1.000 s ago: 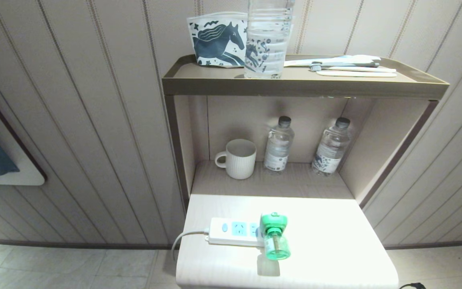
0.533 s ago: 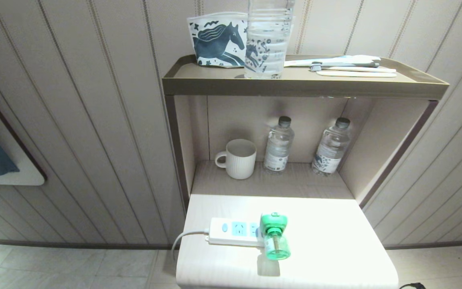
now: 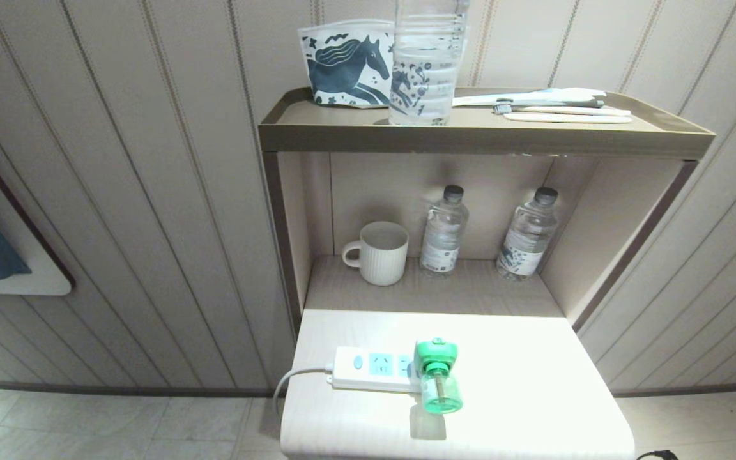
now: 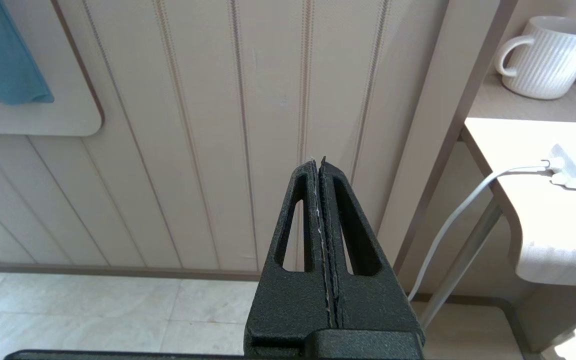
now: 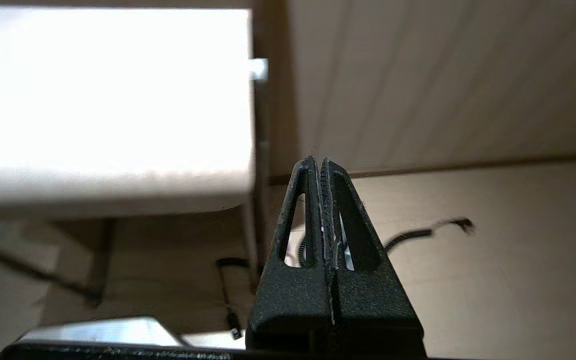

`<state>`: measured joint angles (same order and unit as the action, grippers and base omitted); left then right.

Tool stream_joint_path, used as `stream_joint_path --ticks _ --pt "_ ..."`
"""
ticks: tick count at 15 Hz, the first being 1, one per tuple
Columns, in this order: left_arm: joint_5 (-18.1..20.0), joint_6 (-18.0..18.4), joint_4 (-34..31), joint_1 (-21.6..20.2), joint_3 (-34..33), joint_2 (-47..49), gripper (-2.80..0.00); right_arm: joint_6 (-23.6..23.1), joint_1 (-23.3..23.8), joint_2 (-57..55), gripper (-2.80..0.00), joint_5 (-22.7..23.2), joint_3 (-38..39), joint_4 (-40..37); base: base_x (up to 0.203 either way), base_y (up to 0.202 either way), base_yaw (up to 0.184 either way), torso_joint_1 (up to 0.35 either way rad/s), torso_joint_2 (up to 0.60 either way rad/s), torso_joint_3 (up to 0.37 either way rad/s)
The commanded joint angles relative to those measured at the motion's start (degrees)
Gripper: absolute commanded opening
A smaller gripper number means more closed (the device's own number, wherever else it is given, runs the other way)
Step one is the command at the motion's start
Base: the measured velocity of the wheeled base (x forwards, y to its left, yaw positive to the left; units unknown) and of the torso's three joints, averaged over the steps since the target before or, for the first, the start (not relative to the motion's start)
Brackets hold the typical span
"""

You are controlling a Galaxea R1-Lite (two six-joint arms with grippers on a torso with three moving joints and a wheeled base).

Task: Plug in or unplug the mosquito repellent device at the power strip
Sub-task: Hold the socket with your left hand and unplug it with your right hand

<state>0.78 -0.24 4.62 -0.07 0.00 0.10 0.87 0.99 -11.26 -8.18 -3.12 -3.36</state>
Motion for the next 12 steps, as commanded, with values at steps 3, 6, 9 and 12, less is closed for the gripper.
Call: stream_joint_path --ticks 3,6,9,12 --pt "0.01 -0.02 0.13 -0.01 0.0 -0.1 -2.8 -1.69 -0.95 11.17 -2.8 7.62 1.69 -1.15 0.0 0.0 0.0 0.0 0.0 0.0" --pt "0.01 0.16 0.74 -0.01 0.0 -0.1 -2.8 -1.22 -0.91 11.09 -2.8 6.95 2.5 1.08 0.0 0.0 0.0 0.0 0.0 0.0" --pt "0.01 0.16 0.74 -0.01 0.0 -0.1 -2.8 -1.3 -0.91 11.09 -2.8 6.95 2.32 0.64 0.0 0.0 0.0 0.0 0.0 0.0" --pt "-0.08 -0.2 0.7 -0.01 0.0 -0.06 -2.8 -2.27 -0.95 11.09 -2.8 7.12 2.32 0.9 0.0 0.0 0.0 0.0 0.0 0.0"
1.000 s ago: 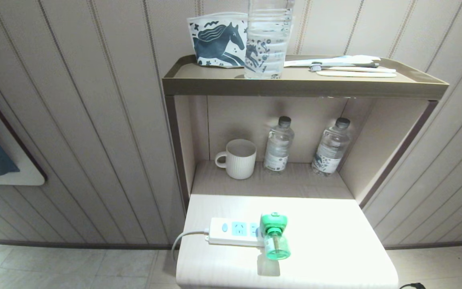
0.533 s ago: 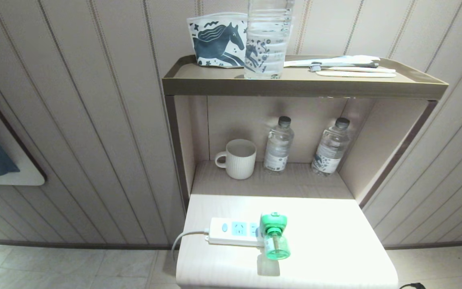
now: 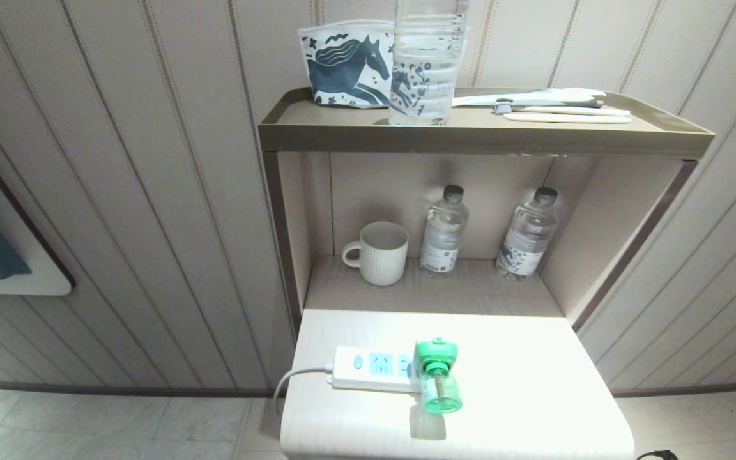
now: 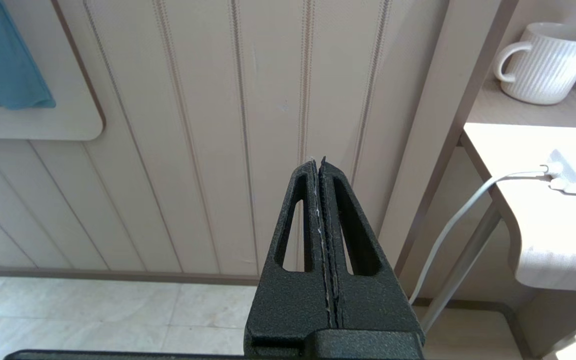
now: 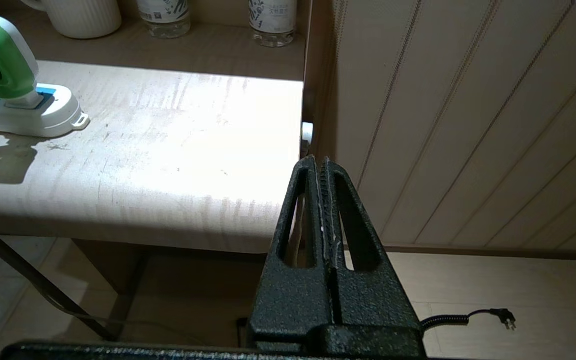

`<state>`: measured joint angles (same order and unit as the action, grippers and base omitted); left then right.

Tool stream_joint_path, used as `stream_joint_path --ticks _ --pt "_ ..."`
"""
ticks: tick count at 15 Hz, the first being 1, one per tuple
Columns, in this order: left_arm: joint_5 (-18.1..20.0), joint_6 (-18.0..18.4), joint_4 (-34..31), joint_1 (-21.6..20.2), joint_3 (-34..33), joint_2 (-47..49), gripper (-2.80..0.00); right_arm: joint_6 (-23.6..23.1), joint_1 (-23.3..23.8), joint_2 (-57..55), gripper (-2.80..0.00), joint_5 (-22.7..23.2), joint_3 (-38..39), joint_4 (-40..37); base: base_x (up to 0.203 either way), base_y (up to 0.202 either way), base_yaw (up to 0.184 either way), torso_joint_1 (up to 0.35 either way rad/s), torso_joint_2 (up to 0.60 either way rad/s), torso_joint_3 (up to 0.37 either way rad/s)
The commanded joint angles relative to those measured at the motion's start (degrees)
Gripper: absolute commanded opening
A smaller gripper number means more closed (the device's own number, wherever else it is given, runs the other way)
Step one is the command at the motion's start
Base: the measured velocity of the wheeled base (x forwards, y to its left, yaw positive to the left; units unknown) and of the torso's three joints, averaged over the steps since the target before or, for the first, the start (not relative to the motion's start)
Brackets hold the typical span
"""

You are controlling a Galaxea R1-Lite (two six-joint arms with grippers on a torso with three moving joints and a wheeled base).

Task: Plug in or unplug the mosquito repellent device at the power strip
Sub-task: Hold the socket with your left hand and unplug it with your right hand

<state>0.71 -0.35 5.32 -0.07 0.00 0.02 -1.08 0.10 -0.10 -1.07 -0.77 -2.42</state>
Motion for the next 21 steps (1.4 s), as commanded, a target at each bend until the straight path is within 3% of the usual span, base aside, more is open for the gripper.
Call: stream_joint_path --ticks 1,8,10,13,17,19,21 --pt "0.0 -0.09 0.03 -0.01 0.0 0.06 -2.8 0.21 -0.1 -0.08 -2.8 0.08 0.06 -0.12 0.0 0.0 0.0 0.0 0.0 0.0" --pt "0.0 -0.18 0.05 -0.01 0.0 0.15 -2.8 0.23 -0.06 -0.11 -2.8 0.36 -1.05 -2.42 0.0 0.0 0.0 0.0 0.0 0.0" --pt "0.0 -0.18 0.05 -0.01 0.0 0.15 -2.8 0.15 -0.08 -1.88 -2.8 1.19 -7.52 -6.17 0.0 0.0 0.0 0.0 0.0 0.0" --pt "0.0 -0.18 0.05 -0.01 0.0 0.06 -2.8 0.48 -0.08 -13.92 -2.8 2.82 -31.83 -12.77 0.0 0.0 0.0 0.0 0.0 0.0" --pt "0.0 -0.18 0.05 -0.01 0.0 0.06 -2.8 5.54 1.06 -42.24 -2.8 3.63 -71.82 -24.31 0.0 0.0 0.0 0.0 0.0 0.0" --pt "0.08 -0.09 -0.19 -0.01 0.0 0.06 -2.8 9.33 -0.05 -56.94 -2.8 3.84 -89.2 -35.07 0.0 0.0 0.0 0.0 0.0 0.0" --pt "0.08 -0.01 -0.57 -0.01 0.0 0.06 -2.8 12.67 -5.64 -70.69 -2.8 3.59 -102.61 -53.45 0.0 0.0 0.0 0.0 0.0 0.0"
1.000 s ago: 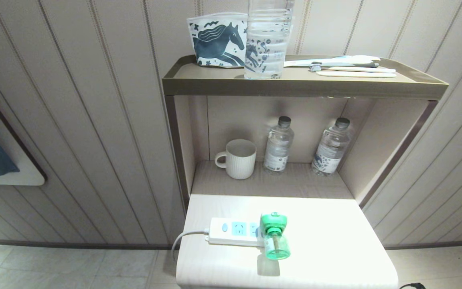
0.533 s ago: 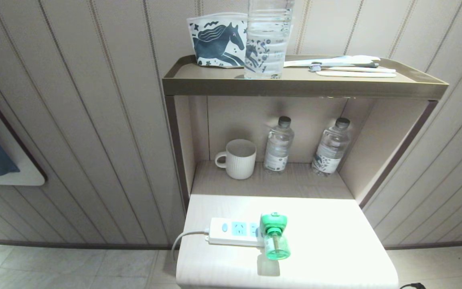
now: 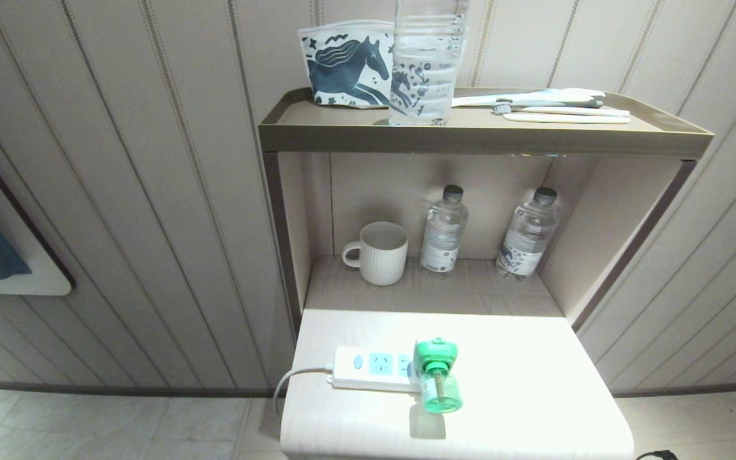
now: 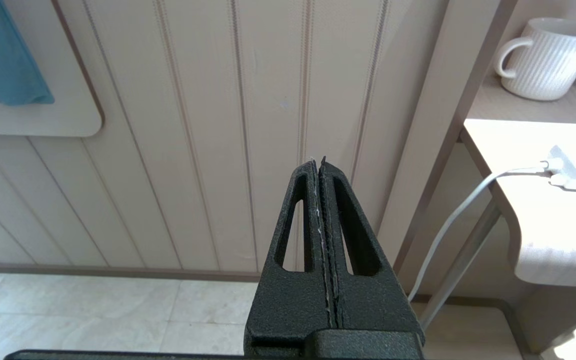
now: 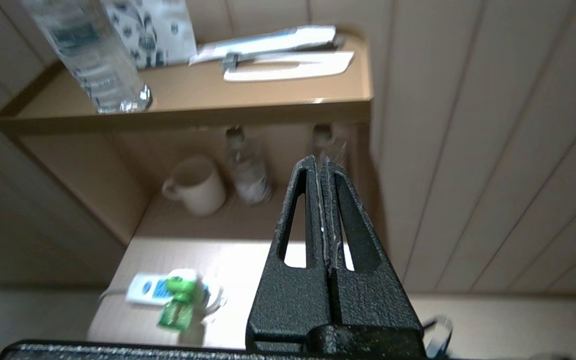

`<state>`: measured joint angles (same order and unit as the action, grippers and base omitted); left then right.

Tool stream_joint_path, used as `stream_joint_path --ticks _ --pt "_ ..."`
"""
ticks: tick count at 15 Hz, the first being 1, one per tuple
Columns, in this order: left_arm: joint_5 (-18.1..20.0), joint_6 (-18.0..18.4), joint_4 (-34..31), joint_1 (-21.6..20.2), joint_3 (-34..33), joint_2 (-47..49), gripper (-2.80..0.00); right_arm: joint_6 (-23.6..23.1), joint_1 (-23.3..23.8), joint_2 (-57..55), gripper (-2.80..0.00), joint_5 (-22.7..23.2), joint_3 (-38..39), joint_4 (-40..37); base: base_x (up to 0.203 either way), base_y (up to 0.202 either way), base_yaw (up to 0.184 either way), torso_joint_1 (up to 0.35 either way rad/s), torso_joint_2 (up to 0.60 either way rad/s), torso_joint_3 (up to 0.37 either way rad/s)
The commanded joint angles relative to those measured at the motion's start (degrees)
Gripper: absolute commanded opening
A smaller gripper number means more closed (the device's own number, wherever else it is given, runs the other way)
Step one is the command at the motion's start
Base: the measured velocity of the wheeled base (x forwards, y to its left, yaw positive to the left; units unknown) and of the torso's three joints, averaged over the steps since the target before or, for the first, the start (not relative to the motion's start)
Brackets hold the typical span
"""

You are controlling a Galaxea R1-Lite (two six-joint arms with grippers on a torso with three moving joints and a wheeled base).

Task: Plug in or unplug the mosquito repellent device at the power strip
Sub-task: Hold the socket with your left hand and unplug it with your right hand

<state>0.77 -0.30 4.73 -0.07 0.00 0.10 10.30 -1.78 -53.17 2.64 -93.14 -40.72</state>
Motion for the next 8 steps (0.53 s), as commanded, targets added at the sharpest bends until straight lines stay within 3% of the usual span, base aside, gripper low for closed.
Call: stream_joint_path --ticks 1,3,6,8 --pt "0.02 -0.05 0.02 -0.01 0.0 -0.01 -2.8 1.91 -8.98 -22.44 -2.8 -0.53 -13.38 -23.91 0.0 0.0 0.0 0.0 0.0 0.0" --pt "0.02 -0.05 0.02 -0.01 0.0 -0.01 -2.8 3.35 -21.23 -30.8 -2.8 -2.75 -17.03 -33.21 0.0 0.0 0.0 0.0 0.0 0.0" --pt "0.02 -0.05 0.02 -0.01 0.0 0.26 -2.8 5.03 -34.58 -37.96 -2.8 -5.53 -18.91 -34.89 0.0 0.0 0.0 0.0 0.0 0.0" --pt "0.02 -0.05 0.02 -0.01 0.0 0.52 -2.8 7.03 -40.24 -43.5 -2.8 -6.42 -19.24 -34.65 0.0 0.0 0.0 0.0 0.0 0.0"
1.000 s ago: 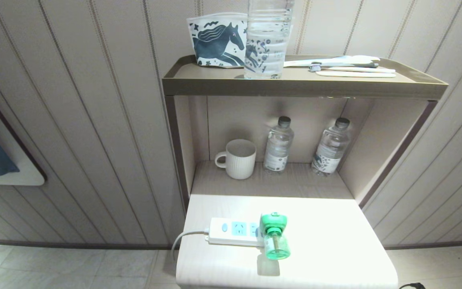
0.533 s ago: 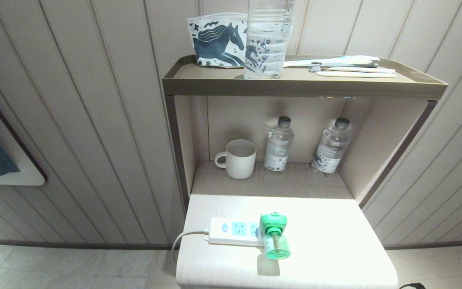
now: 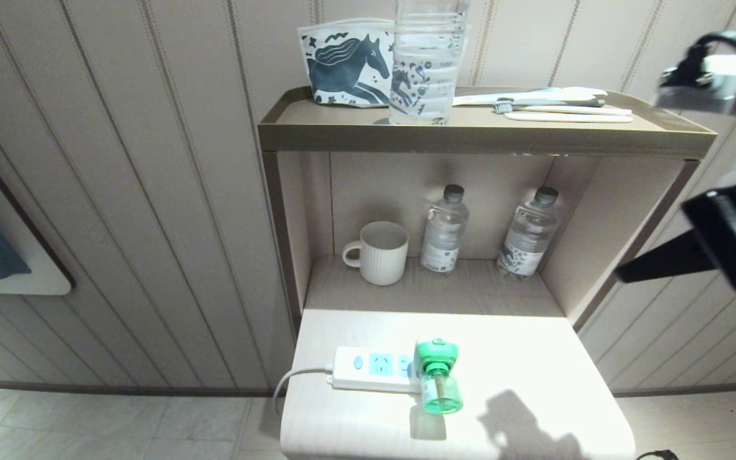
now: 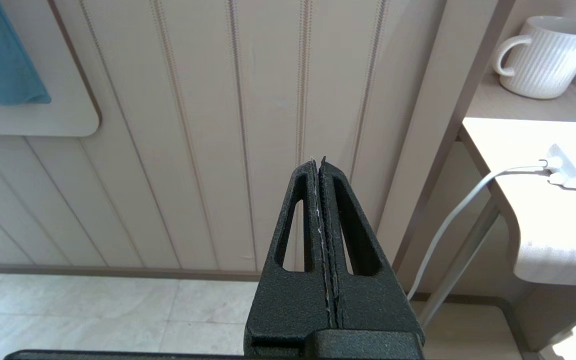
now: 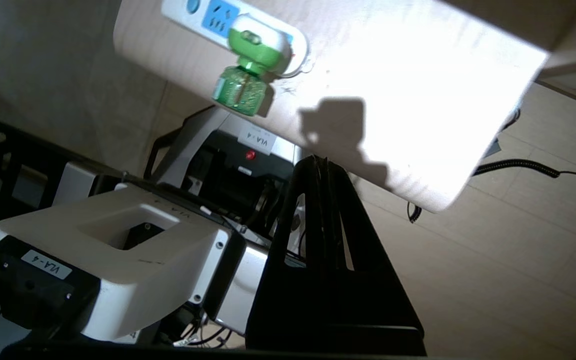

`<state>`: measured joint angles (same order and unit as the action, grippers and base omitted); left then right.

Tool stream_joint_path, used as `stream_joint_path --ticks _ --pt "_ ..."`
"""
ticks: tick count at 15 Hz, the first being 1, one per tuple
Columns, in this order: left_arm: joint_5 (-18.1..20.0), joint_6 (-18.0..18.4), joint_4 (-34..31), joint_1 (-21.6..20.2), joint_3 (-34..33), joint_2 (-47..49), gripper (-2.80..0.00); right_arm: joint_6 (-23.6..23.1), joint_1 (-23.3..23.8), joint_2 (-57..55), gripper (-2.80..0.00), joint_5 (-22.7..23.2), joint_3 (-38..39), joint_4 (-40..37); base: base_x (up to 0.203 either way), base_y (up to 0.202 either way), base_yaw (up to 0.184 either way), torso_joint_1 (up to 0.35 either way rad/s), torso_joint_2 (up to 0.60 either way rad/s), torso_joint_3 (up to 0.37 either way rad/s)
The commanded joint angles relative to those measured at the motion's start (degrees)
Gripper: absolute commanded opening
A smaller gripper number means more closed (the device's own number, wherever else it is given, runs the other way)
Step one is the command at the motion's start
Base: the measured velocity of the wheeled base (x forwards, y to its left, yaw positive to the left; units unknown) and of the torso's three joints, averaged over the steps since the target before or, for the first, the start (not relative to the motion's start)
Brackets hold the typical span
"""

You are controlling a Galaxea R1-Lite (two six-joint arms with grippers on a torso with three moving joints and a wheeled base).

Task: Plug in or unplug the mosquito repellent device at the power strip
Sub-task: Hold the socket with your left hand and unplug it with your right hand

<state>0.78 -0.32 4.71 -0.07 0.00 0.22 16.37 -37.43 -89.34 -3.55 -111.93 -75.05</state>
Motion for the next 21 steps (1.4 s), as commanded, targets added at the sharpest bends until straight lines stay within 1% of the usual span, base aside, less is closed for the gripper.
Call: stream_joint_path --ticks 1,3,4,7,9,10,11,17,21 --pt "0.01 -0.03 0.04 -0.01 0.0 0.4 -2.8 2.36 -6.3 -9.78 -2.8 -0.42 -0.51 0.14 0.0 0.0 0.0 0.0 0.0 0.0" --pt "0.01 -0.03 0.04 -0.01 0.0 0.4 -2.8 4.16 -7.74 -14.1 -2.8 -0.55 -0.53 1.51 0.0 0.0 0.0 0.0 0.0 0.0" --pt "0.01 -0.03 0.04 -0.01 0.0 0.4 -2.8 4.91 -7.95 -16.05 0.0 -0.57 -0.52 2.22 0.0 0.0 0.0 0.0 0.0 0.0" --pt "0.01 -0.03 0.04 -0.01 0.0 0.4 -2.8 6.77 -8.81 -21.22 0.0 -0.89 -0.48 5.24 0.0 0.0 0.0 0.0 0.0 0.0" --pt "0.01 -0.03 0.04 -0.01 0.0 0.31 -2.8 6.96 -9.94 -23.93 0.0 -3.1 -0.48 5.47 0.0 0.0 0.0 0.0 0.0 0.0" --pt "0.01 -0.03 0.04 -0.01 0.0 0.31 -2.8 6.99 -10.1 -25.07 0.0 -4.79 -0.48 5.51 0.0 0.0 0.0 0.0 0.0 0.0" --pt "0.01 -0.03 0.04 -0.01 0.0 0.05 -2.8 7.08 -10.1 -26.0 0.0 -5.49 -0.47 5.52 0.0 0.0 0.0 0.0 0.0 0.0" --pt "0.01 -0.03 0.04 -0.01 0.0 -0.13 -2.8 7.04 -8.84 -29.11 0.0 -5.93 -0.3 5.6 0.0 0.0 0.0 0.0 0.0 0.0" --pt "0.01 -0.03 0.04 -0.01 0.0 -0.13 -2.8 7.2 -7.04 -30.81 0.0 -5.77 0.49 5.44 0.0 0.0 0.0 0.0 0.0 0.0"
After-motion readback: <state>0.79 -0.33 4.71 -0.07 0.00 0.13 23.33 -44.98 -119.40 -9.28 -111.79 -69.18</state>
